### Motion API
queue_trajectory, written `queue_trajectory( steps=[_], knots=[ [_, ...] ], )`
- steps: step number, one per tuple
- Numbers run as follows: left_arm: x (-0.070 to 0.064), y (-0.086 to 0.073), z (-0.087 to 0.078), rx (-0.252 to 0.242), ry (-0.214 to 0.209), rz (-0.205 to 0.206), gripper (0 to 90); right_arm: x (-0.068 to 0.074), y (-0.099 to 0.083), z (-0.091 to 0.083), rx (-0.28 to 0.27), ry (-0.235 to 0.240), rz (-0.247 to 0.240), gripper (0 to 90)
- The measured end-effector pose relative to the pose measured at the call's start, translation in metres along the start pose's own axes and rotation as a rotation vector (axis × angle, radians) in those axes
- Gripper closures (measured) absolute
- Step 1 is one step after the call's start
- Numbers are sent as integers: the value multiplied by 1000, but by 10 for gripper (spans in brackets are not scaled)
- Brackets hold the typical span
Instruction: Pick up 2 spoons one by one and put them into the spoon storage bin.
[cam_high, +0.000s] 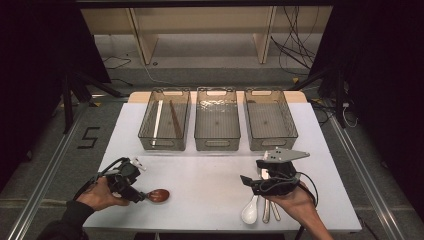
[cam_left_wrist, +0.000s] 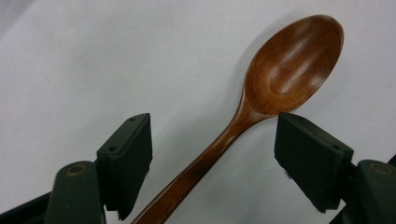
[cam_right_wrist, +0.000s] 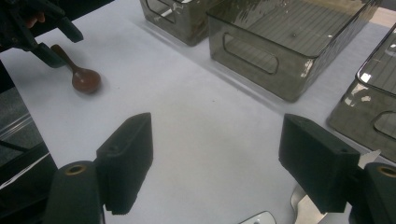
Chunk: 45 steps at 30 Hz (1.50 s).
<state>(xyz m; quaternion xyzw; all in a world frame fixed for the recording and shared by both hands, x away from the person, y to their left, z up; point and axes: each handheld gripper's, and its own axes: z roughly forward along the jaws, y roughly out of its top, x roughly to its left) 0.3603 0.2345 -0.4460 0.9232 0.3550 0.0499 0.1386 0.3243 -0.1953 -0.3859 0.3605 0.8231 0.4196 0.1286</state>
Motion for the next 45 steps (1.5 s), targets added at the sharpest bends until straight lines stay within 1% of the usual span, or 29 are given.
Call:
queue_trajectory(
  steps=[4,7,9,14,16,20,22,23,24,25,28,31,33,34,35,39,45],
  knots=[
    [0,-1,2,15,10,21,314,0,0,0,0,0,0,270],
    [-2,-1,5,36,22,61,364,0,0,0,2,2,0,270],
    [-2,-1,7,52,16,80,399,0,0,0,2,2,0,270],
    [-6,1,9,57,5,112,488,0,0,0,0,0,1,270],
    [-6,1,11,69,-1,125,514,0,0,0,0,0,0,270],
    [-8,2,11,73,-15,141,557,0,0,0,1,2,-1,270],
    [-9,2,13,94,-19,154,569,0,0,0,1,2,-1,270],
    [-10,2,15,102,-15,152,572,0,0,0,1,1,-1,270],
    [-9,1,16,110,-12,158,576,0,0,0,0,1,-2,270],
    [-9,1,17,111,-15,153,582,0,0,0,0,1,-2,270],
    [-7,1,17,112,-19,161,628,0,0,0,2,1,-1,270],
    [-6,2,18,113,-29,159,650,0,0,0,2,1,-2,270],
    [-7,2,18,115,-33,167,679,0,0,0,1,2,-2,270],
    [-7,3,18,125,-34,182,693,0,0,0,2,1,-1,270],
    [-8,3,18,119,-37,179,714,0,0,0,2,1,-1,270],
    [-8,4,18,113,-46,190,789,0,0,0,1,2,-1,270],
    [-8,4,18,109,-45,191,807,0,0,0,1,2,-1,270]
  ],
)
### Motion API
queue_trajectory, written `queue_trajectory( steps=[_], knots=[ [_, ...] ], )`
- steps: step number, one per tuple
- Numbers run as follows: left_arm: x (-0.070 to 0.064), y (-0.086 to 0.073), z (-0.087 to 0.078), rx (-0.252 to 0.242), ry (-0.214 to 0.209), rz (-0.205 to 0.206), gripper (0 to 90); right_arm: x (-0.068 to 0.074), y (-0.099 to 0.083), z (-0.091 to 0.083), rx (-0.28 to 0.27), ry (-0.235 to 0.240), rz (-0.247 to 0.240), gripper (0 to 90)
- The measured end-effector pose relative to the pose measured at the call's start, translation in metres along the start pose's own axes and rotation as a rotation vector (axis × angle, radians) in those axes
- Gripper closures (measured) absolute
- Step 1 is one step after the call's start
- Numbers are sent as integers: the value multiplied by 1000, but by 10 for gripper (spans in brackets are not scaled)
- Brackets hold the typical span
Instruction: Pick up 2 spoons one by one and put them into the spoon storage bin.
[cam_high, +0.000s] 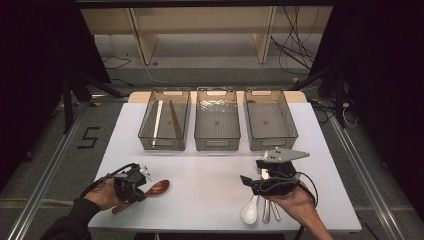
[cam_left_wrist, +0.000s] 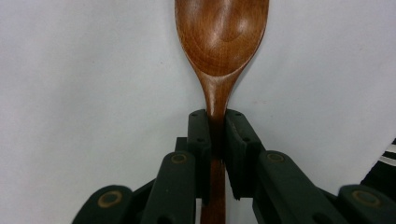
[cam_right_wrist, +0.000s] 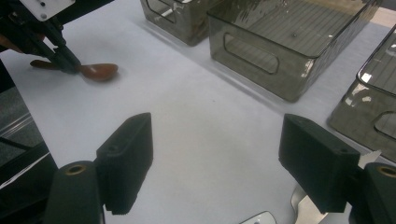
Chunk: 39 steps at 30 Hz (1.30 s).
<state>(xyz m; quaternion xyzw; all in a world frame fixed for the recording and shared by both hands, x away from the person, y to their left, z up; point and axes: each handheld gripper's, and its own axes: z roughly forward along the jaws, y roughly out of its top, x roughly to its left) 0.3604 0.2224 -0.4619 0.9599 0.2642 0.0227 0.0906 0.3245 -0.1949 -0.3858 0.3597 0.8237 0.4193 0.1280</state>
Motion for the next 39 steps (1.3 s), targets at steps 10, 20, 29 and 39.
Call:
queue_trajectory(
  steps=[10,20,29,39],
  knots=[
    [3,4,-14,-104,29,-64,812,0,0,0,-1,-1,0,270],
    [5,16,-34,-309,23,-163,812,-1,0,0,1,-2,3,270],
    [9,40,-51,-473,26,-205,812,-1,0,1,-1,-1,9,270],
    [19,64,-62,-547,30,-222,812,-1,0,1,-4,-1,10,270]
  ],
)
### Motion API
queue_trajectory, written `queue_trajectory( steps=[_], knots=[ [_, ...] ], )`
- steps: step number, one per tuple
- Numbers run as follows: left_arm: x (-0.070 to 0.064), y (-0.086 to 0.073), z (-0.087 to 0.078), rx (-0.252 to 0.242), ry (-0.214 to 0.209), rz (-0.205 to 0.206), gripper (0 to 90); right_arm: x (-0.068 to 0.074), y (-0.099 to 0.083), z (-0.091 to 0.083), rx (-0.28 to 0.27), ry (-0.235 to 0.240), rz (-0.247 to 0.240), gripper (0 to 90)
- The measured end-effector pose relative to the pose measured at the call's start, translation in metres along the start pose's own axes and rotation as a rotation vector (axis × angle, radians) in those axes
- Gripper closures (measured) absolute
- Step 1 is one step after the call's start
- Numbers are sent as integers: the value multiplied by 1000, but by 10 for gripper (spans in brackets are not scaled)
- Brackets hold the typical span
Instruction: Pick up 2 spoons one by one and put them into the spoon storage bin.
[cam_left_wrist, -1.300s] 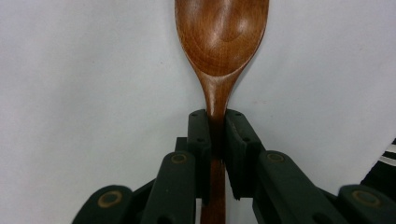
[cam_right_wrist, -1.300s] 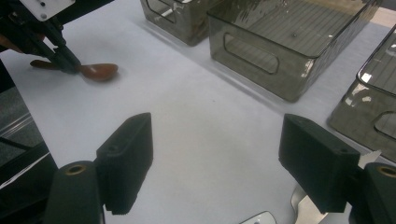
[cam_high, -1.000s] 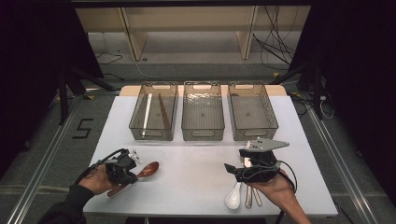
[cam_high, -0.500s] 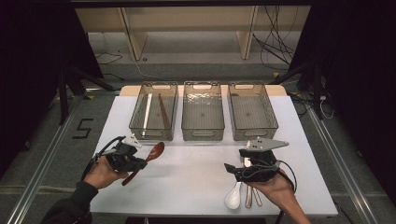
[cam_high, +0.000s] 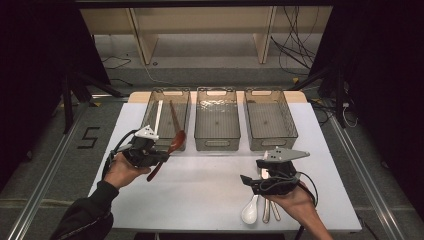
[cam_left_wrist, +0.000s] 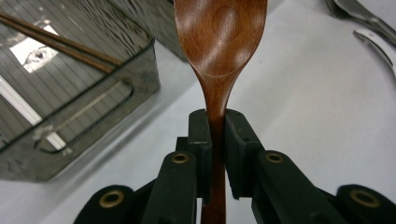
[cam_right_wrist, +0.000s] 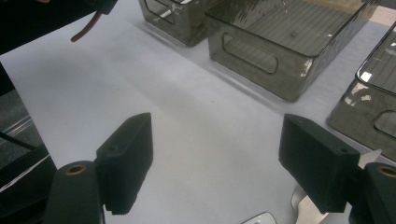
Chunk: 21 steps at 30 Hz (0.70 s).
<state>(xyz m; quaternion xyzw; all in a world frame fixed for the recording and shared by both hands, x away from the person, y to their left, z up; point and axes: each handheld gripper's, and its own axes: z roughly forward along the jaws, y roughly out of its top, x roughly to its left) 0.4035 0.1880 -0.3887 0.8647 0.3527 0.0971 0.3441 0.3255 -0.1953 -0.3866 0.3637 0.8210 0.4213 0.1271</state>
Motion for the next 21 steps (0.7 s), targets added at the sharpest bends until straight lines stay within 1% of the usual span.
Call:
queue_trajectory(
  steps=[4,5,7,9,12,14,17,21],
  knots=[
    [0,14,0,-29,-6,-8,812,0,0,0,2,0,1,270],
    [0,18,1,-41,-11,-17,812,0,0,0,2,0,1,270],
    [0,26,2,-54,-14,-21,811,-1,0,0,2,0,2,270],
    [0,34,4,-64,-15,-19,811,-1,0,0,2,0,2,270],
    [0,45,8,-83,-17,-30,811,-1,0,0,1,1,1,270],
    [2,52,11,-94,-17,-29,811,-1,0,0,1,2,1,270],
    [3,64,15,-117,-23,-41,811,-1,0,0,-1,1,1,270],
    [5,81,22,-122,-18,-34,811,-1,0,0,0,3,0,270]
  ],
)
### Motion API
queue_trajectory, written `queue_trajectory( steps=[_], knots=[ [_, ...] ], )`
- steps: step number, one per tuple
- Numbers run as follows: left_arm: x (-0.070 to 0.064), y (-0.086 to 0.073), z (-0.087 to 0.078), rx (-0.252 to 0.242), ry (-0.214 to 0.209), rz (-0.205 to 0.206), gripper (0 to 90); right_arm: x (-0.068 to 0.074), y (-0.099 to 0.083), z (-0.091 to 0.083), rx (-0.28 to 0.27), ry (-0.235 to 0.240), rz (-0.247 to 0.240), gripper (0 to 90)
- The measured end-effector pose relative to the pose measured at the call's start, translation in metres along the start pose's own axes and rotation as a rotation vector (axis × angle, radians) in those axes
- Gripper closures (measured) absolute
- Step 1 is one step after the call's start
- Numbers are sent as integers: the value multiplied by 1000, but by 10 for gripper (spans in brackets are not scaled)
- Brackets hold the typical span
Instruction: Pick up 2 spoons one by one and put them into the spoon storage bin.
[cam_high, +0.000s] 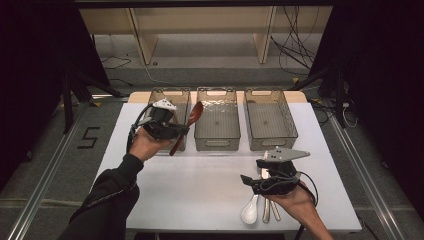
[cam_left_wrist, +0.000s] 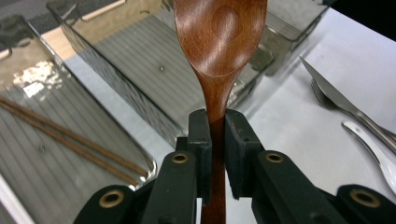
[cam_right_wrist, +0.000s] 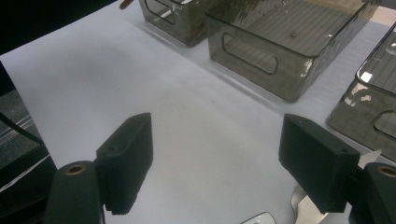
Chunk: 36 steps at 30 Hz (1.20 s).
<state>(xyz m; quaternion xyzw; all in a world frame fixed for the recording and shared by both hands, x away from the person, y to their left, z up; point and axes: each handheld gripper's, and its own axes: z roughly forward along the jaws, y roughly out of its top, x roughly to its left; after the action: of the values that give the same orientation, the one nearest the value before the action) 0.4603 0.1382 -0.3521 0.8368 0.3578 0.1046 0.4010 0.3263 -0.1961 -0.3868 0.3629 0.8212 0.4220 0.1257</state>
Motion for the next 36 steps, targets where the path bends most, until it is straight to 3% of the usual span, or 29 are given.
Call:
queue_trajectory(
  steps=[8,16,24,36],
  knots=[
    [3,31,25,-26,7,-15,811,-1,0,0,0,3,-1,270],
    [10,48,43,-56,24,-40,810,-2,-1,-1,-3,5,0,270],
    [15,59,57,-73,37,-64,810,-2,-1,-1,-1,8,-1,270],
    [19,64,80,-51,60,-93,809,-3,-1,-1,-3,9,-2,270]
  ],
)
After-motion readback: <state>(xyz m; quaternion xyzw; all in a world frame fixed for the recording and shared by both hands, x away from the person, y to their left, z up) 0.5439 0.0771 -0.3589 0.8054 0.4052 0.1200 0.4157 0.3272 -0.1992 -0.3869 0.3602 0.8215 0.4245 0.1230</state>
